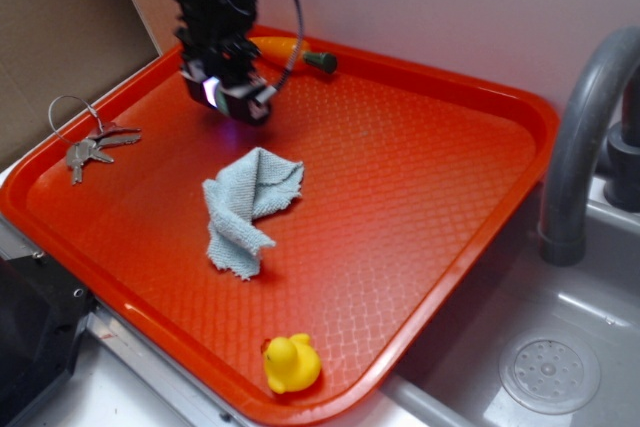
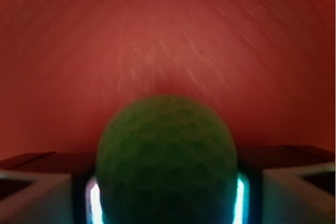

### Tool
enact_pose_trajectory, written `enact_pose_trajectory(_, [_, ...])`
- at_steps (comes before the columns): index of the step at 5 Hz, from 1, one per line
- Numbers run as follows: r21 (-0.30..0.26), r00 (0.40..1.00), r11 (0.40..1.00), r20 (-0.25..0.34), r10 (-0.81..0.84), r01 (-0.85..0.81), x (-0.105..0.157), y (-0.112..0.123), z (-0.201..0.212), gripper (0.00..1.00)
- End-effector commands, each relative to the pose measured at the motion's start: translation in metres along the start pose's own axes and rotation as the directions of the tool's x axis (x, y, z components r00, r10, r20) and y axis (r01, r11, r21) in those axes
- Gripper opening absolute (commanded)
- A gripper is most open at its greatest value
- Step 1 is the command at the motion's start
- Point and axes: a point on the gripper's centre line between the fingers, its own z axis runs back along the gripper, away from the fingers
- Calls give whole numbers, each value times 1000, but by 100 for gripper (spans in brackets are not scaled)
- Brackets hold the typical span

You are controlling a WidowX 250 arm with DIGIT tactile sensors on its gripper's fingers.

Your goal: Grab the green ball.

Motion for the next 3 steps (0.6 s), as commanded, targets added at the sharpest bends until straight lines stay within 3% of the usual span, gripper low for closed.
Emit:
enact_pose_trajectory(1, [-44,993,997,101,67,-63,-72,-18,111,0])
enact_pose_trajectory(2, [-34,979,993,168,115,-110,-97,-31,157,0])
enact_pose_trajectory(3, [-53,979,997,192,73,-64,-107,-36,206,0])
